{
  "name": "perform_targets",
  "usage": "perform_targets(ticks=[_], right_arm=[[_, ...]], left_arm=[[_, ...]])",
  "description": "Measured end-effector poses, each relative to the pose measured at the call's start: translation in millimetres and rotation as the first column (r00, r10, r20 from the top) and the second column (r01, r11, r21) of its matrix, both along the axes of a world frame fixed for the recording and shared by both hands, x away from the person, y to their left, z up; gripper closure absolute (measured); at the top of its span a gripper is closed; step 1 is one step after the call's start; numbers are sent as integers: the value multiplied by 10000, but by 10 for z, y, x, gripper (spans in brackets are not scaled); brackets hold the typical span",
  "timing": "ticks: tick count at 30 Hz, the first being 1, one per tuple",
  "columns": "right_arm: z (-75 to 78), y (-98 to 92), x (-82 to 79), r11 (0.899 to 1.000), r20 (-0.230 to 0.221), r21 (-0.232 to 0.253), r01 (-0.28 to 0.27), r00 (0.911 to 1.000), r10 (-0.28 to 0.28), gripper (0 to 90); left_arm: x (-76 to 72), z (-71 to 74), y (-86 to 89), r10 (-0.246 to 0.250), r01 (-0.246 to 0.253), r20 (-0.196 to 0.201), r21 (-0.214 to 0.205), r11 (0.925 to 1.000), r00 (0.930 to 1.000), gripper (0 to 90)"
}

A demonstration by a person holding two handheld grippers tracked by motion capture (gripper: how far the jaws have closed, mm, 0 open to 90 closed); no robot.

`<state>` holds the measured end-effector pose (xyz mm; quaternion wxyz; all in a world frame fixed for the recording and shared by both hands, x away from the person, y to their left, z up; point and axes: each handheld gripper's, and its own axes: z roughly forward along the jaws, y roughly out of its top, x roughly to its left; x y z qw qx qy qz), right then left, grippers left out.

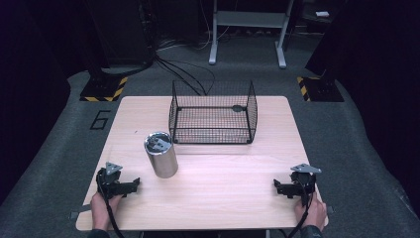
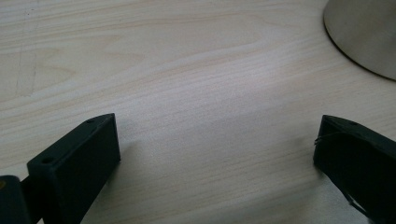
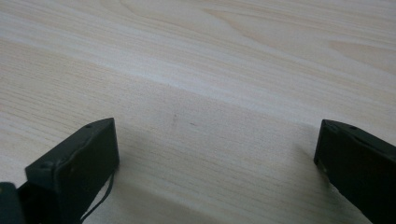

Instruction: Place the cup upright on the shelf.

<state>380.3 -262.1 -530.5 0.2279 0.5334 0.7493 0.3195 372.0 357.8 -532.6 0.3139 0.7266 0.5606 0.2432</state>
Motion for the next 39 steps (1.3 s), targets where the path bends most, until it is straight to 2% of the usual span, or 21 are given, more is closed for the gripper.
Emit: perform_targets(ticks=[5,7,8,15,18,19,20,21,22,27,29,34,35,39], right_arm=[[0,-1,0,10000,-6,2,-3,10000,3,0],[0,-1,1,10000,-1,-1,-7,10000,7,0],[0,0,0,10000,-6,4,0,10000,0,0],[1,-4,3,10000,2,-20,-34,10000,34,0],[1,-4,3,10000,5,-19,-33,10000,33,0],[1,-4,3,10000,5,-19,-33,10000,33,0],[1,-4,3,10000,6,-21,-35,10000,35,0],[1,-4,3,10000,1,-22,-36,10000,36,0],[1,-4,3,10000,1,-22,-36,10000,36,0],[1,-3,3,10000,5,-20,-33,10000,34,0],[1,-3,2,10000,4,-19,-33,10000,33,0],[1,-3,2,10000,0,-19,-32,10000,32,0],[1,-3,2,10000,1,-20,-34,10000,34,0],[1,-4,2,10000,0,-22,-35,10000,35,0]], left_arm=[[-10,2,-34,393,-393,-68,-26,9992,9992,3],[-12,3,-35,418,-419,-76,-9,9991,9991,4],[-21,6,-21,289,-288,-91,137,9995,9995,4],[-19,7,-12,235,-234,-114,103,9997,9997,0],[-21,10,-12,263,-263,-84,29,9996,9996,0],[-28,19,-8,221,-223,-204,-86,9997,9995,0],[-35,27,3,228,-228,-160,-59,9997,9996,0],[-54,50,12,288,-290,-74,-269,9992,9996,0],[-54,50,12,288,-290,-74,-269,9992,9996,0],[-99,163,18,8,-3,98,-493,9988,10000,0],[-118,248,-26,-306,314,170,-506,9982,9994,0],[-139,369,-105,-625,659,465,-765,9949,9970,0],[-146,432,-135,-818,866,566,-883,9923,9950,0],[-150,520,-186,-1051,1140,818,-1124,9871,9911,0]])
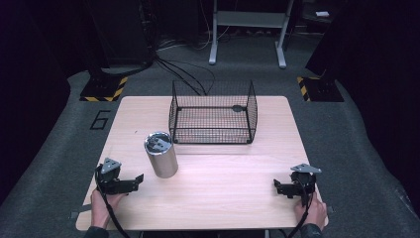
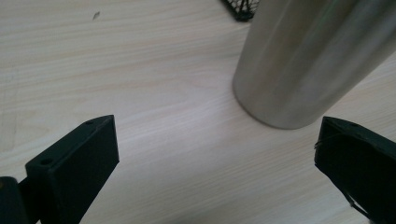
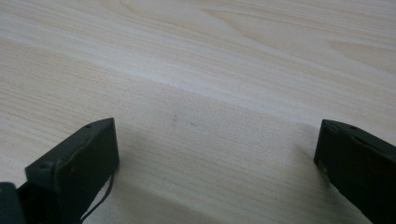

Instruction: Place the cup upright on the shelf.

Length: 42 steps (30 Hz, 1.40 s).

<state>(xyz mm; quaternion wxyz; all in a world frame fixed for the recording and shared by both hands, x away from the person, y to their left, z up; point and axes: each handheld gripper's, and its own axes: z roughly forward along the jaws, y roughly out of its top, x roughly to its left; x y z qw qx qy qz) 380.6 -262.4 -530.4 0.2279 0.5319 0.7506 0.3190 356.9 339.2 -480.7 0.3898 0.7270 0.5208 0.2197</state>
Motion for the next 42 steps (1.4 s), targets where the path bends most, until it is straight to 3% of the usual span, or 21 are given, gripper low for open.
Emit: perform_targets(ticks=[8,19,26,42], right_arm=[[0,0,0,10000,3,1,3,10000,-3,0],[0,0,0,10000,5,3,3,10000,-3,0],[0,0,0,10000,1,0,-2,10000,2,0],[0,-2,0,10000,-3,-4,-16,10000,16,0]], left_arm=[[-2,206,-131,-744,778,556,-611,9951,9957,0],[72,393,-304,-1575,1659,1140,-684,9838,9809,0],[155,479,-413,-1806,1892,1383,-523,9805,9738,0],[345,483,-551,-1935,2072,1533,-787,9751,9690,0]])
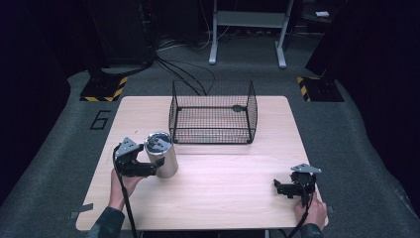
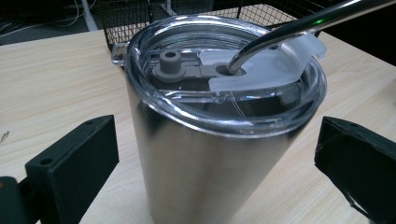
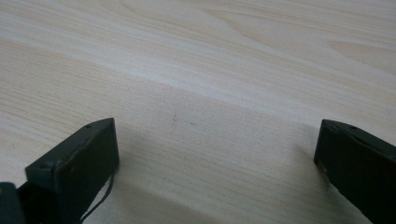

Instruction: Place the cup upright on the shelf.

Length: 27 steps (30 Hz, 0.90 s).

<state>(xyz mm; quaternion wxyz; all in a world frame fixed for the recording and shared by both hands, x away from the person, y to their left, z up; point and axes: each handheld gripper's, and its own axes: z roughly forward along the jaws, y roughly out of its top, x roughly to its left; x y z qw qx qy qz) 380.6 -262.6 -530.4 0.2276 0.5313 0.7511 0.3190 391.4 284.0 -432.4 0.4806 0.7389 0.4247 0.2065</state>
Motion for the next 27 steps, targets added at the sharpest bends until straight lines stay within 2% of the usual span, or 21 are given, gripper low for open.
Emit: perform_targets(ticks=[16,25,27], right_arm=[[0,-1,-1,10000,-6,-6,-11,10000,11,0],[0,-1,-1,10000,-6,-6,-7,10000,7,0],[0,-1,-1,10000,-3,0,-1,10000,1,0]], left_arm=[[144,-40,-128,132,-124,251,-308,9994,9996,0],[192,-76,-163,216,-210,335,-171,9996,9992,0],[208,-101,-184,331,-321,416,-249,9992,9986,0]])
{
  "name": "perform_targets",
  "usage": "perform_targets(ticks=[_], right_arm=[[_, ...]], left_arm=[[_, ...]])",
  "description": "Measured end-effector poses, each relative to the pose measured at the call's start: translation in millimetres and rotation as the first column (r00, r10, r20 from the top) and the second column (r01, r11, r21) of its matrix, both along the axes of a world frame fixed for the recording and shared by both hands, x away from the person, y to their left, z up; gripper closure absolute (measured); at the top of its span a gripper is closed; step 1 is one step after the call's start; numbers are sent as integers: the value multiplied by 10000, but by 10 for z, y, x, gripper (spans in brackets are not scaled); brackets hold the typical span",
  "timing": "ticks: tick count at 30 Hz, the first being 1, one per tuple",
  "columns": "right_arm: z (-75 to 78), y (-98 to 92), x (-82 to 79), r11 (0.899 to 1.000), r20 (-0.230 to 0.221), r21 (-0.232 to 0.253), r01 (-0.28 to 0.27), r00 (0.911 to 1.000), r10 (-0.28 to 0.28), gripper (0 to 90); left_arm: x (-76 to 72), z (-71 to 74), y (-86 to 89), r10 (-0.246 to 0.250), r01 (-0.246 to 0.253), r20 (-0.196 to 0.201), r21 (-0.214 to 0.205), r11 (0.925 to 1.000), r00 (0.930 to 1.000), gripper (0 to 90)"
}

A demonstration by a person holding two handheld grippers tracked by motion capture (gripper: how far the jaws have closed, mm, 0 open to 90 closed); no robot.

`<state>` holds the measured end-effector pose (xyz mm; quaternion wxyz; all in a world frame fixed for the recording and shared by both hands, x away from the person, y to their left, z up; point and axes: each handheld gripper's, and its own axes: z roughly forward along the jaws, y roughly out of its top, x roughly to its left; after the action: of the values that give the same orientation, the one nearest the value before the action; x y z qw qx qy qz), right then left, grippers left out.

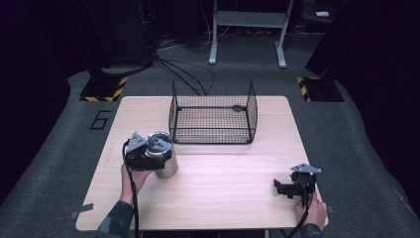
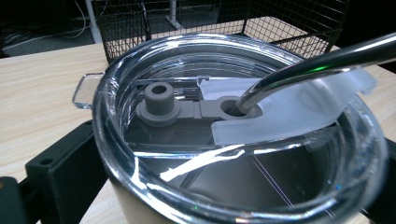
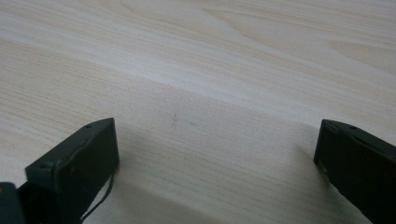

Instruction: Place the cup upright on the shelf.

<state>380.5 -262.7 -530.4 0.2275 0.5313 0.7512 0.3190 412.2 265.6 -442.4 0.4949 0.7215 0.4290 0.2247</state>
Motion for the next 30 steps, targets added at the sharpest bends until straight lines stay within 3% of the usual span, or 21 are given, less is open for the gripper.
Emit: perform_targets(ticks=[10,13,17,30], right_arm=[[0,0,0,10000,1,-8,-9,10000,9,0],[0,0,0,10000,-4,-1,-2,10000,2,0],[0,0,0,10000,2,-2,-2,10000,2,0],[0,0,0,10000,-3,0,-2,10000,2,0]], left_arm=[[21,-38,-40,180,-179,167,-45,9998,9997,0],[20,-51,-36,116,-116,150,31,9999,9998,2],[6,-61,-46,186,-194,415,182,9996,9990,20],[9,-51,-36,46,-65,485,399,9992,9988,34]])
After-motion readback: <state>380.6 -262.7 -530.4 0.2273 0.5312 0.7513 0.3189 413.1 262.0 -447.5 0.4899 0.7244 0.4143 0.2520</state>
